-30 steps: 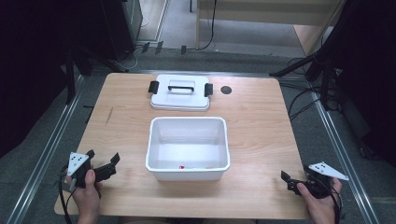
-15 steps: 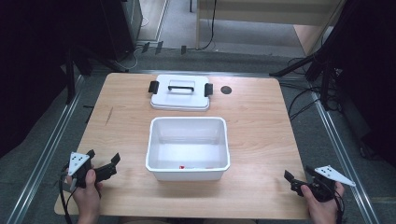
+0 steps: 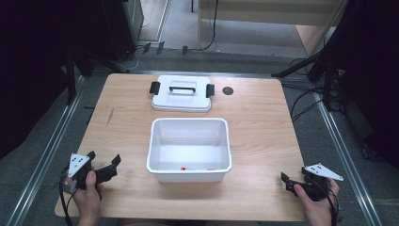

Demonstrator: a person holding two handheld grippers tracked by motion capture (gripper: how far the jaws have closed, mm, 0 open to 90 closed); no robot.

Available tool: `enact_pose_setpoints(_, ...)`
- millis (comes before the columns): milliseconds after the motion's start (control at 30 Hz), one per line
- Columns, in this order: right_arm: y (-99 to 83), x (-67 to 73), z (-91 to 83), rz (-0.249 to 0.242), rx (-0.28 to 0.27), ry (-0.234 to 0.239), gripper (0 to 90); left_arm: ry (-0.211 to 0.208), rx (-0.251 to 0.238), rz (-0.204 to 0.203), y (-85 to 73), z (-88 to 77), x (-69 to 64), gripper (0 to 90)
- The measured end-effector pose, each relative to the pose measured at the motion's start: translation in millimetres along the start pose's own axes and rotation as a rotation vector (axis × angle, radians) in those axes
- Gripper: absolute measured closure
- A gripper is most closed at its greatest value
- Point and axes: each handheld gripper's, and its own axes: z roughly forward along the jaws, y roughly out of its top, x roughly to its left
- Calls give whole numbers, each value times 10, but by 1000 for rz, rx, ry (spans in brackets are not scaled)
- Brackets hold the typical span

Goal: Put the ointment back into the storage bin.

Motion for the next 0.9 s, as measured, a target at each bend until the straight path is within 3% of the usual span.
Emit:
enact_pose_setpoints(600,1,7,4,-6,6,2,130,1,2,1,0,0,-2,3)
enact_pose_setpoints(900,-27,-44,-67,34,-81,30,130,5,4,6,1,0,-4,3)
